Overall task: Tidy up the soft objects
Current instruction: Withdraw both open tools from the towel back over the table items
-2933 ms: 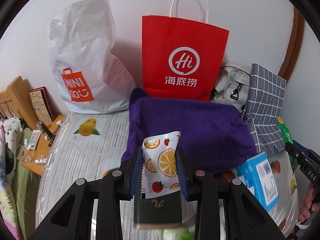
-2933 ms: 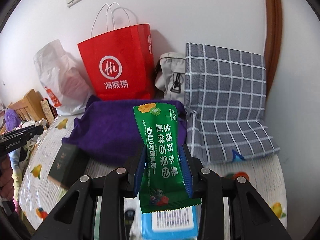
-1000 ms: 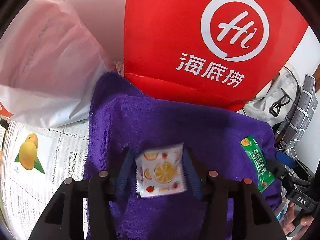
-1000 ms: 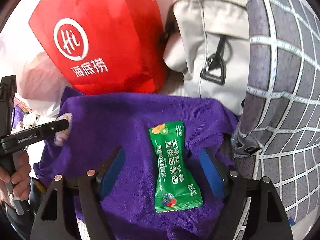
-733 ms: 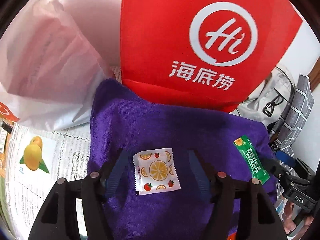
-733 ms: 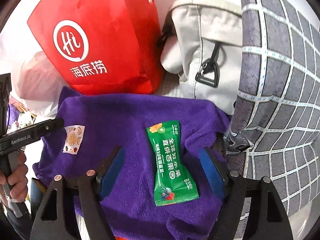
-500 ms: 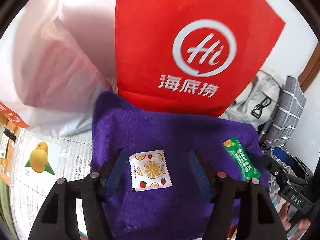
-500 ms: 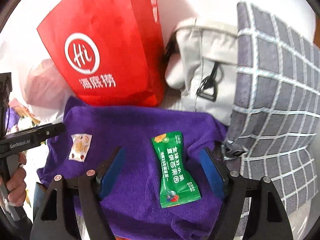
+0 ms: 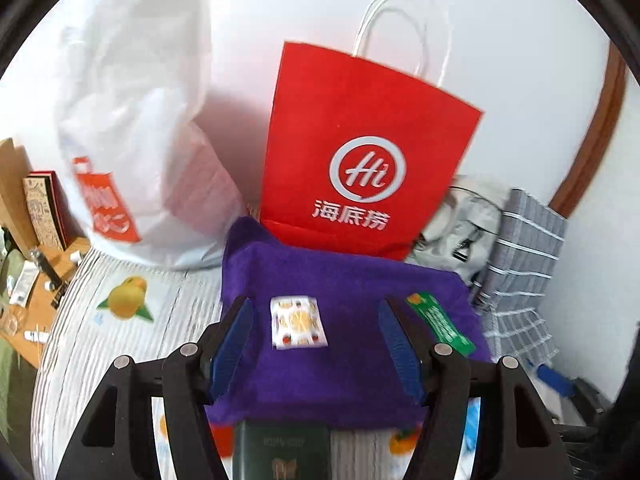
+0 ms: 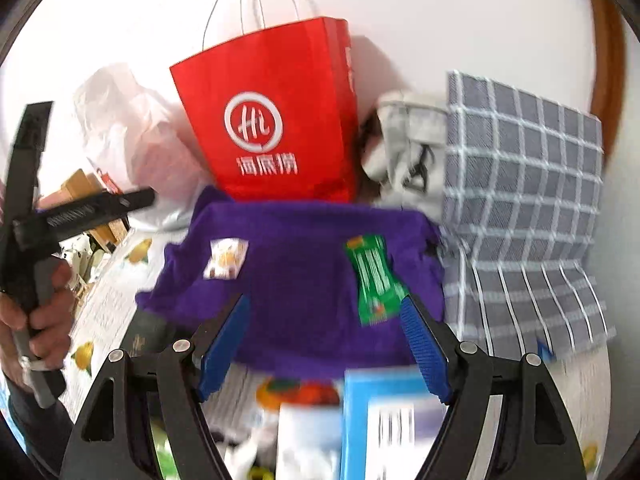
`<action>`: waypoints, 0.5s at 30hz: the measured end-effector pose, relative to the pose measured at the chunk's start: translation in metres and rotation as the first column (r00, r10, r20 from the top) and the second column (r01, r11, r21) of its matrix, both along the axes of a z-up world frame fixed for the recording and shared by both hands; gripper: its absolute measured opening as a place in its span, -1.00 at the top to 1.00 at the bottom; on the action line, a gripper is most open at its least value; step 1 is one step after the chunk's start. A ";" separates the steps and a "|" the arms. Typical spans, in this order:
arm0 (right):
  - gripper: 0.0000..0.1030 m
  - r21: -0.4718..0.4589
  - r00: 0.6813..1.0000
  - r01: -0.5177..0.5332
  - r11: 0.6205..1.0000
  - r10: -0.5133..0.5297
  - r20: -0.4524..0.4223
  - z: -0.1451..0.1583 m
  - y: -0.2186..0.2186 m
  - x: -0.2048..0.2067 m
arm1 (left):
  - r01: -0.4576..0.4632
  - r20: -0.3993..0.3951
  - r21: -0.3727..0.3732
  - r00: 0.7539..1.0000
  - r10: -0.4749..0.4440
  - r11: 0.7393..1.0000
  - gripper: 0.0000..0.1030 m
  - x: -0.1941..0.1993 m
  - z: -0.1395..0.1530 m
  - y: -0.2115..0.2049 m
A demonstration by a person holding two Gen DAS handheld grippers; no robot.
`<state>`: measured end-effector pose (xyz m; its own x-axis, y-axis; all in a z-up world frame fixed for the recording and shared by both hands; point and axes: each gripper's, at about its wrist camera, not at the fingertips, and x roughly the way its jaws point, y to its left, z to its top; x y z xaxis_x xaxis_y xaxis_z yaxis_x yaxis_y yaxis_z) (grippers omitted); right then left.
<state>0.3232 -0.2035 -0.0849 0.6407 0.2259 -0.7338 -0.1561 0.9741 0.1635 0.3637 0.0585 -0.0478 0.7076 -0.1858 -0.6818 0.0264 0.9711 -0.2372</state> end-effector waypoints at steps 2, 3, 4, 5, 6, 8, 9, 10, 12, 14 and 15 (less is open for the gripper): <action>-0.50 0.016 1.000 0.012 1.000 -0.011 -0.029 -0.005 -0.003 -0.019 | 0.014 -0.025 -0.023 1.000 -0.015 1.000 -0.23 -0.019 0.001 0.006; -0.50 0.020 0.999 0.012 1.000 -0.011 -0.040 -0.009 -0.003 -0.027 | 0.018 -0.030 -0.031 0.999 -0.019 0.999 -0.23 -0.029 0.000 0.008; -0.50 0.018 0.999 0.013 1.000 -0.012 -0.047 -0.011 -0.004 -0.037 | 0.023 -0.028 -0.031 0.999 -0.024 0.999 -0.23 -0.040 -0.001 0.009; -0.50 0.012 0.998 0.011 1.000 -0.011 -0.055 -0.014 -0.004 -0.049 | 0.028 -0.027 -0.023 0.999 -0.028 0.999 -0.23 -0.051 -0.001 0.010; -0.50 0.010 0.998 0.006 1.000 -0.005 -0.063 -0.017 -0.003 -0.058 | 0.031 -0.028 -0.010 0.999 -0.031 0.999 -0.23 -0.062 -0.003 0.010; -0.50 0.016 0.998 -0.013 1.000 0.014 -0.068 -0.020 -0.003 -0.080 | 0.034 -0.026 -0.013 0.999 -0.034 0.999 -0.23 -0.080 -0.008 0.011; -0.50 0.014 0.998 -0.020 1.000 0.021 -0.065 -0.022 -0.003 -0.092 | 0.029 -0.027 -0.024 0.999 -0.030 0.999 -0.23 -0.090 -0.011 0.013; -0.50 0.007 0.998 -0.021 1.000 0.021 -0.061 -0.025 -0.002 -0.102 | 0.022 -0.036 -0.034 0.999 -0.024 0.999 -0.23 -0.099 -0.016 0.015; -0.50 0.000 0.998 -0.011 1.000 0.011 -0.062 -0.031 -0.003 -0.118 | 0.027 -0.064 -0.038 0.997 -0.030 0.999 -0.23 -0.116 -0.027 0.015; -0.46 0.005 0.997 -0.009 1.000 0.009 -0.074 -0.040 -0.003 -0.135 | 0.020 -0.077 -0.027 0.997 -0.022 0.999 -0.23 -0.130 -0.036 0.014; -0.34 0.008 0.997 -0.007 1.000 0.008 -0.081 -0.044 -0.004 -0.140 | 0.014 -0.078 -0.018 0.997 -0.016 1.000 -0.23 -0.139 -0.040 0.014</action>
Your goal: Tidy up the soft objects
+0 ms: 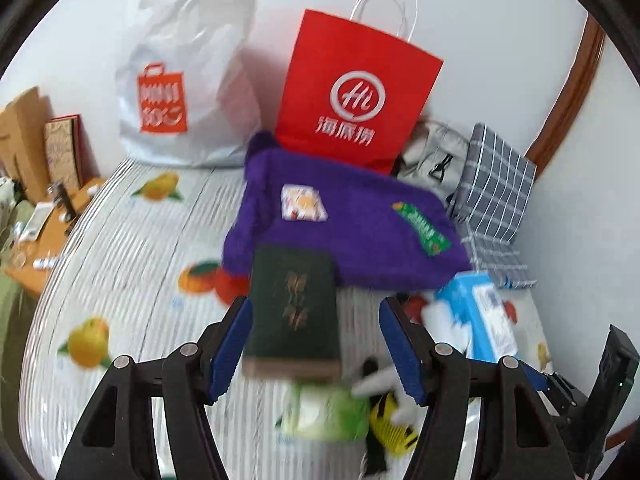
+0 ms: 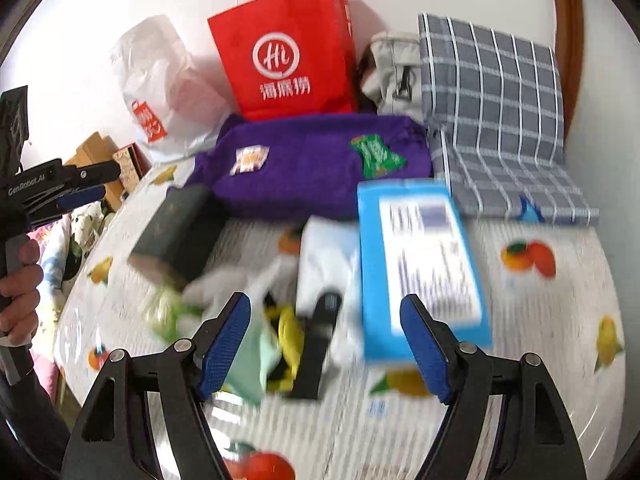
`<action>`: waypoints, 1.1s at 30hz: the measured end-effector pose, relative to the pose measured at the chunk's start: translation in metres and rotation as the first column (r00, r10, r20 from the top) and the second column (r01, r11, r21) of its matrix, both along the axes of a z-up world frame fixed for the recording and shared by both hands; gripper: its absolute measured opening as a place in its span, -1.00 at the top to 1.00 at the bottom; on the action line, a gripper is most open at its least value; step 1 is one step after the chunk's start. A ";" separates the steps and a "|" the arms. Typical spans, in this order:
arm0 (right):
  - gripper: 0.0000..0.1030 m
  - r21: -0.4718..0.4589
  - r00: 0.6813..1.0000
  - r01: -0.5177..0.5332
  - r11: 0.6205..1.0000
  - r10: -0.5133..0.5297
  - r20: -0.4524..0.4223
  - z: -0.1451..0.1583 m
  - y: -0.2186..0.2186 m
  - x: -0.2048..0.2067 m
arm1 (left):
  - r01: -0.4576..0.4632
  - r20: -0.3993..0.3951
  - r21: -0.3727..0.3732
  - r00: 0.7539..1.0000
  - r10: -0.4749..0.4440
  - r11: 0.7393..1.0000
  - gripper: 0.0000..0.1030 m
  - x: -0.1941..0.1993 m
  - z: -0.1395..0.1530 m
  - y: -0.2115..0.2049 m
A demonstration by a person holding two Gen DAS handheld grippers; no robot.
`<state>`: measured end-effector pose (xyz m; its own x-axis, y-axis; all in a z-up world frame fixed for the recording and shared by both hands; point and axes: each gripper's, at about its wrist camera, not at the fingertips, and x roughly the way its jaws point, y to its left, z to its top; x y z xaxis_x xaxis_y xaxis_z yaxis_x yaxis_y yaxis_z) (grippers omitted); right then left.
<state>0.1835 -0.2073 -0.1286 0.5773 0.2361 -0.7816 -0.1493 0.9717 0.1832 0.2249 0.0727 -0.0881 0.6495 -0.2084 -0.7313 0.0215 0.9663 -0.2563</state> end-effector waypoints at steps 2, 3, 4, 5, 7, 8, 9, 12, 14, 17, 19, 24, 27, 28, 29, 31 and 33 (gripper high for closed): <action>-0.11 0.010 1.000 0.015 1.000 -0.015 -0.026 -0.012 -0.002 -0.013 | 0.002 0.000 0.005 1.000 -0.002 1.000 -0.23 -0.019 -0.009 0.000; -0.02 0.019 0.999 0.014 1.000 -0.013 -0.040 -0.017 -0.002 -0.016 | 0.005 -0.001 -0.001 1.000 -0.005 1.000 -0.23 -0.026 -0.013 0.000; 0.04 0.026 0.999 0.009 1.000 -0.008 -0.049 -0.023 -0.002 -0.020 | 0.007 -0.001 -0.005 1.000 -0.007 1.000 -0.23 -0.031 -0.015 0.000; 0.07 0.029 0.998 0.006 1.000 -0.005 -0.056 -0.029 -0.001 -0.024 | 0.009 -0.003 -0.010 1.000 -0.009 1.000 -0.23 -0.037 -0.019 0.000; 0.09 0.032 0.998 0.008 0.999 -0.006 -0.064 -0.037 0.000 -0.031 | 0.012 -0.014 -0.016 1.000 -0.012 1.000 -0.23 -0.049 -0.028 0.000; 0.10 0.041 0.998 0.006 0.999 -0.004 -0.069 -0.041 0.000 -0.034 | 0.009 -0.021 -0.021 1.000 -0.009 1.000 -0.23 -0.052 -0.032 0.000; 0.11 0.053 0.998 0.007 0.999 -0.003 -0.069 -0.044 0.000 -0.036 | 0.001 -0.027 -0.026 1.000 -0.002 1.000 -0.23 -0.057 -0.038 0.001; 0.11 0.090 0.998 -0.002 0.996 0.008 -0.068 -0.049 0.002 -0.036 | -0.028 -0.038 -0.011 0.999 0.028 1.000 -0.23 -0.065 -0.049 0.003; 0.11 0.106 0.997 -0.002 0.994 0.010 -0.073 -0.054 0.003 -0.032 | -0.038 -0.051 -0.020 0.998 0.036 0.999 -0.23 -0.070 -0.057 0.004; 0.11 0.152 0.996 0.012 0.988 0.001 -0.088 -0.061 0.001 -0.022 | -0.034 -0.073 -0.049 0.997 0.030 0.998 -0.23 -0.075 -0.067 0.006; 0.33 0.192 0.994 0.013 0.981 0.008 -0.108 -0.068 0.002 -0.014 | -0.036 -0.085 -0.054 0.996 0.032 0.998 -0.23 -0.077 -0.071 0.007; 0.55 0.189 0.995 -0.004 0.982 0.024 -0.100 -0.072 0.007 -0.014 | -0.037 -0.095 -0.050 0.995 0.032 0.998 -0.23 -0.077 -0.074 0.006; 0.82 0.171 0.995 -0.006 0.985 0.022 -0.096 -0.066 0.004 -0.024 | -0.033 -0.091 -0.048 0.995 0.028 0.998 -0.23 -0.077 -0.074 0.004; 0.86 0.164 0.995 -0.011 0.986 0.027 -0.098 -0.065 0.003 -0.027 | -0.031 -0.093 -0.047 0.995 0.027 0.998 -0.23 -0.076 -0.074 0.003; 0.89 0.152 0.995 -0.017 0.988 0.032 -0.093 -0.063 0.003 -0.031 | -0.030 -0.096 -0.046 0.995 0.026 0.998 -0.23 -0.076 -0.075 0.002; 0.92 0.126 0.996 -0.024 0.992 0.034 -0.081 -0.061 0.002 -0.038 | -0.029 -0.104 -0.043 0.994 0.024 0.999 -0.23 -0.077 -0.077 -0.001; 0.92 0.101 0.996 -0.016 0.995 0.024 -0.081 -0.060 -0.001 -0.045 | -0.029 -0.109 -0.037 0.994 0.025 0.999 -0.23 -0.078 -0.080 -0.002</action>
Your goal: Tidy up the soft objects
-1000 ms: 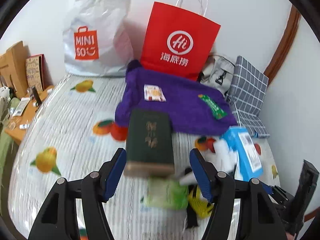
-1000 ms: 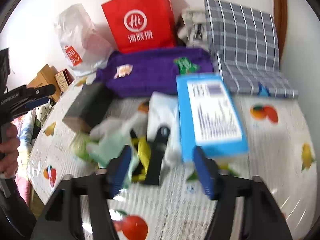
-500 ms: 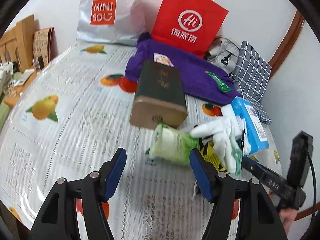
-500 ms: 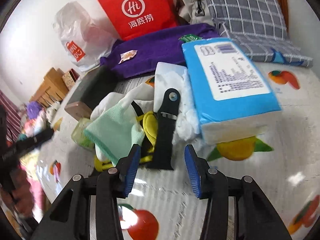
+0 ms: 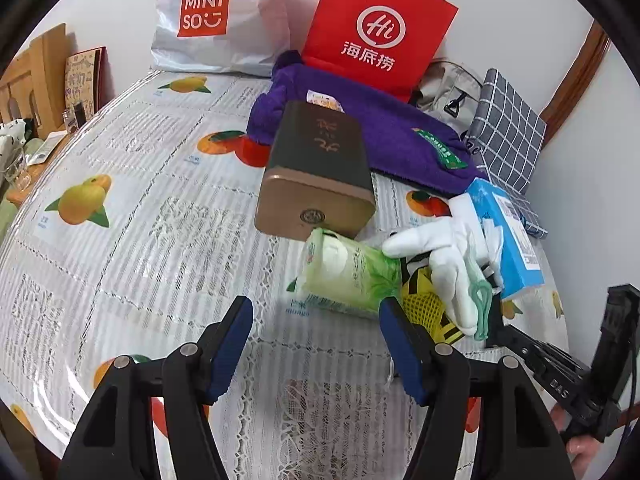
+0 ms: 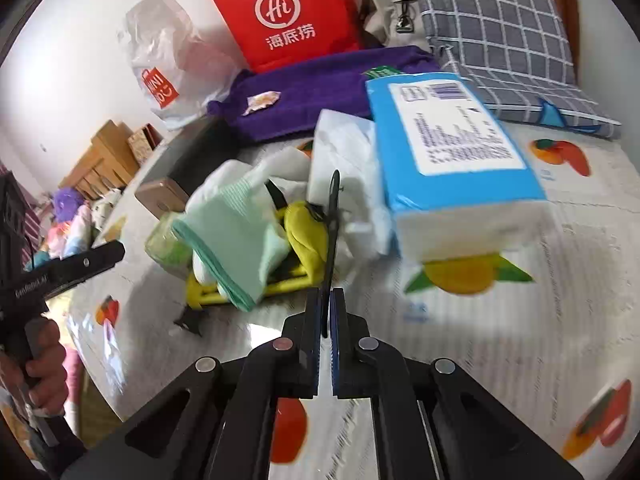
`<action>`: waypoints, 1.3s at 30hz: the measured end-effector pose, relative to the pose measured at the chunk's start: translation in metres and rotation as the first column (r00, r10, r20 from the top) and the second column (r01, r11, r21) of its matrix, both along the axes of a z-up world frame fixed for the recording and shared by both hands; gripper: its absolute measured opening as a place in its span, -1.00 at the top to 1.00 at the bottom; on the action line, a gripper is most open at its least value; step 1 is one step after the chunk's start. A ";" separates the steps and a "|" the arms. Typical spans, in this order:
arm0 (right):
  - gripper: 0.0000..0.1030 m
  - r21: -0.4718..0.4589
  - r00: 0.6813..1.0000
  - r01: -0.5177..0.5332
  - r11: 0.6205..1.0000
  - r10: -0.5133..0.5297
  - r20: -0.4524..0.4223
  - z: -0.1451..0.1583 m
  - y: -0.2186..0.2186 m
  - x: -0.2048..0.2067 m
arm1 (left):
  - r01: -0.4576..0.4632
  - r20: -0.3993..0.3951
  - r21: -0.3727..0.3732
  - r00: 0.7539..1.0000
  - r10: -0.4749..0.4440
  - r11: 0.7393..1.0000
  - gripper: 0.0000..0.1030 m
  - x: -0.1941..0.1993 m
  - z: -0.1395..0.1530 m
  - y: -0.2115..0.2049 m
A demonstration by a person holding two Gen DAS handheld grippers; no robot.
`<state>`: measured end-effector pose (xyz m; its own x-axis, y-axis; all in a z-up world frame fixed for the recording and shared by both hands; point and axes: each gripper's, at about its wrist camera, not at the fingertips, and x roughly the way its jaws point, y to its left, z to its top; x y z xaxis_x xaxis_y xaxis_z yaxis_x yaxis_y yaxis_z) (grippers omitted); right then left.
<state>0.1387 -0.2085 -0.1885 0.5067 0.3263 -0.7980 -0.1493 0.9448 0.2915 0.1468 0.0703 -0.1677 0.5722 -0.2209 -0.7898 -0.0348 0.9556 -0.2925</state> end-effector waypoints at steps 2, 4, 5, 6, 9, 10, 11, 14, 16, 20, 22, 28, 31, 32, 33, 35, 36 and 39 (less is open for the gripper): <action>0.92 0.000 1.000 -0.003 1.000 0.003 0.002 0.002 -0.005 -0.009 | -0.001 -0.005 0.005 1.000 0.001 1.000 -0.23 -0.001 -0.002 -0.001; 0.92 0.003 1.000 -0.010 1.000 0.010 0.007 0.003 -0.010 -0.018 | -0.003 -0.013 0.007 1.000 0.003 1.000 -0.23 -0.001 -0.004 -0.001; 0.92 0.004 1.000 -0.014 1.000 0.014 0.003 0.003 -0.012 -0.020 | -0.005 -0.017 0.008 1.000 0.005 1.000 -0.23 -0.002 -0.005 -0.001; 0.92 -0.001 1.000 -0.010 1.000 0.010 -0.001 0.001 -0.015 -0.022 | -0.005 -0.019 0.009 1.000 0.006 1.000 -0.23 -0.002 -0.005 -0.002; 0.80 -0.007 1.000 0.005 1.000 -0.005 0.000 -0.001 -0.020 -0.022 | -0.001 -0.022 0.016 1.000 0.001 1.000 -0.23 -0.003 -0.006 -0.004; 0.74 0.004 1.000 0.008 1.000 -0.008 0.000 -0.002 -0.021 -0.021 | 0.003 -0.022 0.019 1.000 -0.002 1.000 -0.23 -0.003 -0.006 -0.005; 0.68 0.021 1.000 0.004 1.000 -0.004 0.001 -0.003 -0.022 -0.019 | 0.006 -0.022 0.020 1.000 -0.006 1.000 -0.23 -0.004 -0.005 -0.006; 0.26 0.014 1.000 0.007 1.000 -0.007 0.004 -0.008 -0.019 -0.008 | 0.016 -0.021 0.026 1.000 -0.015 1.000 -0.23 -0.004 -0.005 -0.007; 0.25 -0.004 1.000 0.008 1.000 -0.008 0.005 -0.012 -0.014 0.000 | 0.014 -0.020 0.028 1.000 -0.013 1.000 -0.23 -0.004 -0.005 -0.008; 0.75 -0.057 0.999 -0.010 0.998 0.013 0.039 -0.017 0.000 0.010 | 0.014 -0.016 0.026 1.000 -0.014 1.000 -0.23 -0.002 -0.006 -0.007; 0.93 -0.101 0.997 -0.053 0.993 0.058 0.047 -0.017 0.010 0.010 | 0.018 -0.015 0.026 1.000 -0.017 1.000 -0.23 0.001 -0.007 -0.006; 0.94 -0.166 0.993 -0.051 0.985 0.067 0.094 -0.001 0.008 -0.010 | 0.028 -0.026 0.032 0.999 -0.028 0.999 -0.23 0.011 -0.014 -0.009; 0.94 -0.165 0.994 -0.028 0.986 0.046 0.103 0.006 -0.004 -0.020 | 0.043 -0.025 0.030 0.999 -0.043 0.999 -0.23 0.017 -0.016 -0.014; 0.94 -0.166 0.994 -0.017 0.986 0.034 0.106 0.008 -0.011 -0.024 | 0.053 -0.025 0.035 0.998 -0.052 0.998 -0.24 0.019 -0.016 -0.017; 0.94 -0.169 0.994 -0.007 0.986 0.025 0.106 0.009 -0.015 -0.027 | 0.064 -0.024 0.041 0.998 -0.063 0.997 -0.24 0.021 -0.017 -0.021; 0.94 -0.180 0.995 0.010 0.984 0.008 0.100 0.009 -0.025 -0.030 | 0.091 -0.024 0.053 0.996 -0.089 0.994 -0.42 0.024 -0.017 -0.029; 0.94 -0.190 0.995 0.025 0.981 -0.007 0.097 0.008 -0.030 -0.032 | 0.116 -0.028 0.065 0.993 -0.115 0.991 -0.50 0.026 -0.018 -0.034; 0.94 -0.202 0.995 0.056 0.978 -0.039 0.087 0.004 -0.042 -0.036 | 0.142 -0.026 0.126 0.990 -0.140 0.982 -0.53 0.031 -0.022 -0.046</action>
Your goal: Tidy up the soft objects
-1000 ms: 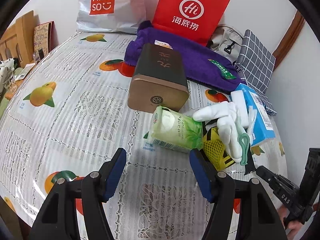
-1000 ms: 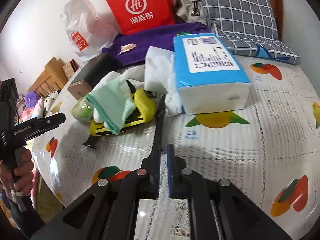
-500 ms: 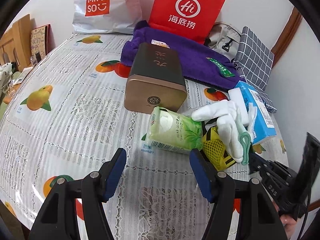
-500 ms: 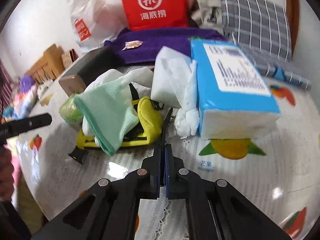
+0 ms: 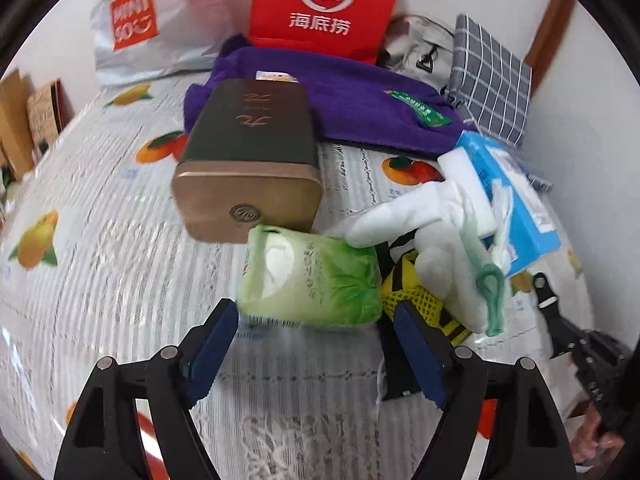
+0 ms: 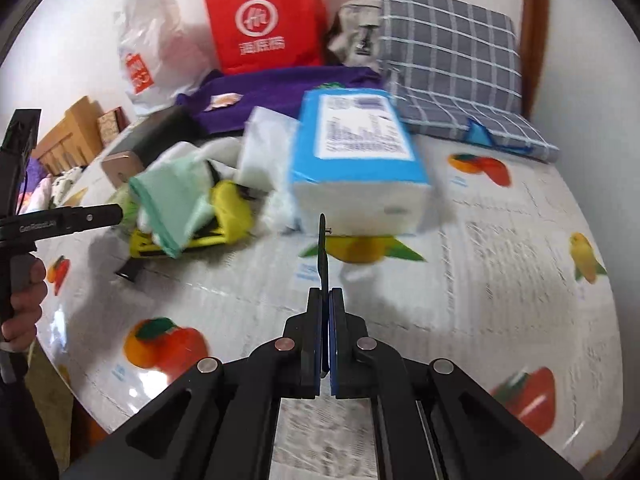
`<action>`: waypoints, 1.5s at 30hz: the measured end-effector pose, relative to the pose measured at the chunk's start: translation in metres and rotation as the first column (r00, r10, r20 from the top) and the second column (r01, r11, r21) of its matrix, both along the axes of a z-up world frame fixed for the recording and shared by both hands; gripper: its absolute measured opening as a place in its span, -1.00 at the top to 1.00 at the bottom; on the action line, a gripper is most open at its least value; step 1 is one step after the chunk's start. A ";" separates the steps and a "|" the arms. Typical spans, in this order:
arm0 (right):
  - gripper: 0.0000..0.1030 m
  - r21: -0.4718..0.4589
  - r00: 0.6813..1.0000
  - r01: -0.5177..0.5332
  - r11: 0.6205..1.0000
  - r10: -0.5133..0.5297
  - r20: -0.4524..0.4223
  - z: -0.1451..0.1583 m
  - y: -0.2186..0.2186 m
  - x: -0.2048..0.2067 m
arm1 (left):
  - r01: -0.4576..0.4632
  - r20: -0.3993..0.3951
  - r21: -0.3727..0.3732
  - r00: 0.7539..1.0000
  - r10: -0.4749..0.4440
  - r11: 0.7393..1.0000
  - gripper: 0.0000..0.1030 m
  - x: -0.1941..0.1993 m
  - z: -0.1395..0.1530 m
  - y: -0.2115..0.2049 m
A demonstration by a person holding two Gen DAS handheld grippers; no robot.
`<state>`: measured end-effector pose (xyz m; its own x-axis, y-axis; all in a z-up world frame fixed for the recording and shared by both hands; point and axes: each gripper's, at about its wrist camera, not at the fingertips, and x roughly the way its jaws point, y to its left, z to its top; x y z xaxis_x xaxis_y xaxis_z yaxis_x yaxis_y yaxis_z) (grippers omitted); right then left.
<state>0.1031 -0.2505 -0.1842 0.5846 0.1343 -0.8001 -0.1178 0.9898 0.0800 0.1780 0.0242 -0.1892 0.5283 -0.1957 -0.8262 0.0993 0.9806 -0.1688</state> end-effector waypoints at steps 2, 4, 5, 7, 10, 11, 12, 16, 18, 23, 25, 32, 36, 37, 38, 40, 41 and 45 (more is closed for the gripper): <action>0.94 0.004 1.000 0.019 1.000 -0.018 -0.013 -0.005 -0.007 0.000 | -0.005 -0.010 0.042 1.000 0.005 0.999 -0.53 0.006 -0.006 -0.006; 0.94 -0.001 0.999 0.025 1.000 -0.025 -0.024 -0.010 -0.009 0.001 | -0.011 -0.021 0.052 1.000 0.012 0.999 -0.53 0.012 -0.012 -0.008; 0.94 -0.006 0.999 0.026 1.000 -0.026 -0.030 -0.013 -0.009 0.002 | -0.016 -0.026 0.047 1.000 0.017 0.999 -0.53 0.014 -0.014 -0.008; 0.93 -0.006 0.999 0.029 1.000 -0.029 -0.028 -0.017 -0.009 0.003 | -0.024 -0.009 0.046 1.000 0.025 0.999 -0.53 0.015 -0.015 -0.008; 0.92 0.000 0.998 0.024 1.000 -0.024 -0.051 -0.023 -0.007 0.006 | -0.022 0.000 0.062 1.000 0.022 0.998 -0.53 0.017 -0.017 -0.010; 0.92 -0.002 0.999 0.026 1.000 -0.026 -0.038 -0.023 -0.007 0.006 | -0.020 0.003 0.070 1.000 0.020 0.997 -0.53 0.017 -0.018 -0.011; 0.92 -0.003 0.999 0.025 1.000 -0.026 -0.036 -0.023 -0.006 0.007 | -0.017 0.009 0.084 1.000 0.017 0.996 -0.53 0.017 -0.019 -0.013; 0.93 -0.003 0.999 0.024 1.000 -0.024 -0.027 -0.024 -0.004 0.009 | -0.018 0.022 0.084 1.000 0.017 0.996 -0.39 0.016 -0.017 -0.012; 0.93 0.006 0.999 0.029 1.000 -0.029 -0.027 -0.024 -0.006 0.008 | -0.017 0.017 0.054 1.000 0.016 0.998 -0.39 0.014 -0.015 -0.008; 0.93 0.024 0.998 0.054 0.998 -0.053 -0.045 -0.021 -0.009 0.007 | -0.053 0.006 -0.019 0.999 0.053 0.998 -0.39 0.002 -0.009 0.011; 0.93 0.035 0.997 0.062 0.997 -0.060 -0.045 -0.019 -0.010 0.005 | -0.064 0.007 -0.019 0.998 0.064 0.998 -0.39 -0.004 -0.005 0.017; 0.93 0.052 0.998 0.061 0.997 -0.060 -0.033 -0.005 -0.002 -0.004 | -0.086 0.011 -0.050 0.996 0.086 0.995 -0.39 -0.023 0.011 0.030; 0.93 0.055 0.998 0.058 0.997 -0.057 -0.015 0.009 0.002 -0.010 | -0.085 0.032 -0.068 0.996 0.087 0.994 -0.39 -0.030 0.026 0.031; 0.93 0.057 0.998 0.058 0.997 -0.057 -0.009 0.014 0.003 -0.012 | -0.083 0.037 -0.071 0.996 0.085 0.994 -0.39 -0.032 0.029 0.030; 0.93 0.059 0.998 0.057 0.997 -0.057 -0.003 0.019 0.004 -0.013 | -0.080 0.042 -0.074 0.996 0.083 0.994 -0.39 -0.034 0.033 0.030; 0.93 0.059 0.998 0.057 0.997 -0.057 0.005 0.027 0.004 -0.015 | -0.077 0.053 -0.080 0.995 0.081 0.994 -0.39 -0.037 0.041 0.030; 0.93 0.058 0.998 0.060 0.997 -0.060 0.010 0.032 0.004 -0.016 | -0.073 0.057 -0.083 0.995 0.078 0.994 -0.39 -0.038 0.044 0.030; 0.93 0.060 0.997 0.069 0.996 -0.071 0.024 0.047 0.004 -0.016 | -0.064 0.081 -0.087 0.994 0.071 0.994 -0.39 -0.043 0.061 0.027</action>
<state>0.0868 -0.2466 -0.1370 0.6151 0.1391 -0.7761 -0.0512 0.9893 0.1367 0.1351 0.0517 -0.1280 0.6090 -0.2240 -0.7608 0.0508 0.9683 -0.2445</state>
